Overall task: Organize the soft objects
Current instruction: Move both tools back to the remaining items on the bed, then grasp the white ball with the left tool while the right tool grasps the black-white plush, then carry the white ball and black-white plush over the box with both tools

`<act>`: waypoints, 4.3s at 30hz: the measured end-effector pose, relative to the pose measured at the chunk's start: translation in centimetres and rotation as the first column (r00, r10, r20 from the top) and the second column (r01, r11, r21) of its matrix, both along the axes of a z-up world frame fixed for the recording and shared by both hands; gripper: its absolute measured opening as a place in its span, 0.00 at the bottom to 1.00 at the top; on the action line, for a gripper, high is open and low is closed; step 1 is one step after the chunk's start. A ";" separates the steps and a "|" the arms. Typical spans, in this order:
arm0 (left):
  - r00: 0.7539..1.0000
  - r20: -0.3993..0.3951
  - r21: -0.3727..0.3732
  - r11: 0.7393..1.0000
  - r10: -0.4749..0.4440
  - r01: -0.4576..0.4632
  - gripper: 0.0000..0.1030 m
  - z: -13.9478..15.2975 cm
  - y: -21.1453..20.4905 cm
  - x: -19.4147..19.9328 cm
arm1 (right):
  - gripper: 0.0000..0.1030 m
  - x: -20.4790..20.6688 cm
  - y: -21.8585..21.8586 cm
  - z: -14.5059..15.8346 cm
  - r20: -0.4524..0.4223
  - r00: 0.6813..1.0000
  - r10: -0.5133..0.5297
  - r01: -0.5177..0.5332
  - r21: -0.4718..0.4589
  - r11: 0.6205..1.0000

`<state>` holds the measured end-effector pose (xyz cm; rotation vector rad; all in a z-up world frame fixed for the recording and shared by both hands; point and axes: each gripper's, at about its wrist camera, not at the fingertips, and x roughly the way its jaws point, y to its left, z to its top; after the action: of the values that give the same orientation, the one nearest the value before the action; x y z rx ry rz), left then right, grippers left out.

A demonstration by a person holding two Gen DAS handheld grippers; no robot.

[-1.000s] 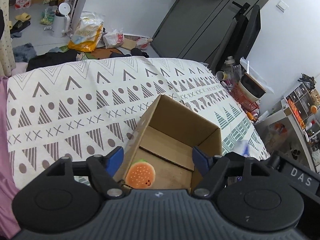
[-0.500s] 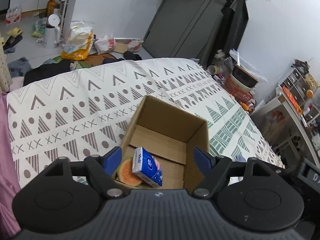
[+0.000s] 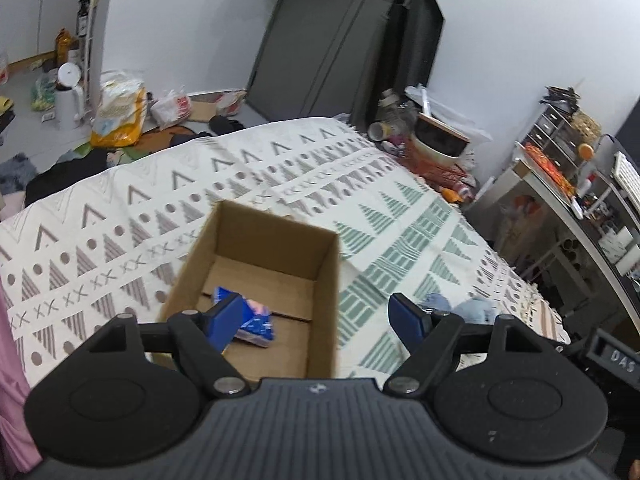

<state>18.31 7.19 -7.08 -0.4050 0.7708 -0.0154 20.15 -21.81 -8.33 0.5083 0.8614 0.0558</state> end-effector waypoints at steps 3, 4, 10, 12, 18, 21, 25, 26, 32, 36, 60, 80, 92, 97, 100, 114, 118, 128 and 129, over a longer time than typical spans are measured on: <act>1.000 0.000 0.014 1.000 -0.020 0.020 0.76 0.7 -1.4 0.2 | 1.00 -0.3 -1.5 -0.1 0.001 1.000 -0.019 0.019 0.017 1.000; 1.000 -0.003 0.021 0.999 -0.029 0.029 0.76 0.9 -2.0 0.3 | 1.00 -0.4 -1.9 -0.2 0.001 1.000 -0.024 0.024 0.021 0.999; 0.998 -0.019 0.049 0.997 -0.062 0.063 0.76 1.0 -4.5 0.4 | 1.00 -1.0 -4.5 -0.9 -0.002 0.998 -0.057 0.057 0.045 0.997; 0.997 -0.033 0.054 0.996 -0.072 0.074 0.76 0.6 -5.4 0.6 | 1.00 -1.1 -5.2 -1.1 0.002 0.998 -0.065 0.065 0.047 0.997; 0.993 -0.080 0.065 0.993 -0.091 0.097 0.76 -0.4 -8.0 1.1 | 1.00 -1.3 -6.7 -2.1 -0.003 0.998 -0.067 0.067 0.065 0.996; 0.991 -0.094 0.065 0.993 -0.093 0.100 0.76 -0.8 -9.0 1.5 | 1.00 -1.4 -7.3 -2.7 -0.009 0.998 -0.070 0.070 0.066 0.995; 0.989 -0.120 0.071 0.993 -0.089 0.098 0.76 -1.6 -10.1 2.3 | 1.00 -1.2 -7.9 -3.7 -0.021 0.997 -0.077 0.078 0.064 0.995; 0.988 -0.125 0.073 0.992 -0.090 0.100 0.76 -1.8 -10.3 2.5 | 1.00 -1.1 -8.2 -4.1 -0.026 0.997 -0.079 0.081 0.076 0.994; 0.980 -0.149 0.070 0.987 -0.130 0.141 0.76 -3.2 -12.1 3.8 | 0.99 -0.5 -8.5 -5.5 -0.040 0.996 -0.083 0.087 0.101 0.991; 0.980 -0.154 0.054 0.989 -0.127 0.137 0.75 -4.5 -13.0 4.9 | 0.98 0.1 -8.4 -6.3 -0.038 0.995 -0.091 0.094 0.102 0.990; 0.955 -0.256 -0.057 0.989 -0.146 0.136 0.52 -12.4 -16.6 11.2 | 0.76 5.3 -10.5 -15.9 -0.261 0.954 -0.146 0.236 0.361 0.902; 0.944 -0.310 -0.073 0.992 -0.117 0.099 0.41 -16.0 -17.2 13.2 | 0.78 7.4 -9.9 -18.1 -0.319 0.946 -0.051 0.182 0.394 0.901; 0.951 -0.299 -0.047 0.996 -0.082 0.071 0.41 -14.3 -15.2 11.3 | 0.79 8.3 -8.4 -17.9 -0.307 0.951 -0.023 0.139 0.361 0.922; 0.955 -0.287 0.003 0.997 -0.073 0.077 0.41 -13.3 -14.1 10.6 | 0.75 9.1 -7.0 -17.6 -0.296 0.955 -0.014 0.106 0.296 0.949; 0.960 -0.267 0.013 0.996 -0.086 0.093 0.41 -12.3 -13.4 10.3 | 0.49 9.0 -6.2 -17.2 -0.297 0.955 -0.014 0.081 0.214 0.973; 0.977 -0.160 0.016 0.989 -0.142 0.147 0.41 -6.9 -10.7 8.5 | 0.32 5.9 -6.8 -13.9 -0.175 0.982 -0.075 0.116 0.235 0.965; 0.984 -0.099 0.030 0.988 -0.151 0.155 0.41 -4.7 -9.4 8.4 | 0.32 5.0 -6.8 -12.7 -0.136 0.987 -0.091 0.121 0.237 0.964; 0.985 -0.023 0.033 0.985 -0.170 0.171 0.41 -2.4 -5.9 7.3 | 0.32 3.8 -6.1 -9.6 -0.049 0.990 -0.129 0.135 0.170 0.976; 0.986 -0.013 0.037 0.985 -0.168 0.169 0.41 -2.3 -5.4 7.1 | 0.33 3.7 -5.9 -9.3 -0.044 0.991 -0.129 0.135 0.162 0.978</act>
<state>25.42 1.77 -9.42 -0.3029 0.8125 -0.1571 23.84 -27.74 -17.64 0.7220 0.8574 -0.0034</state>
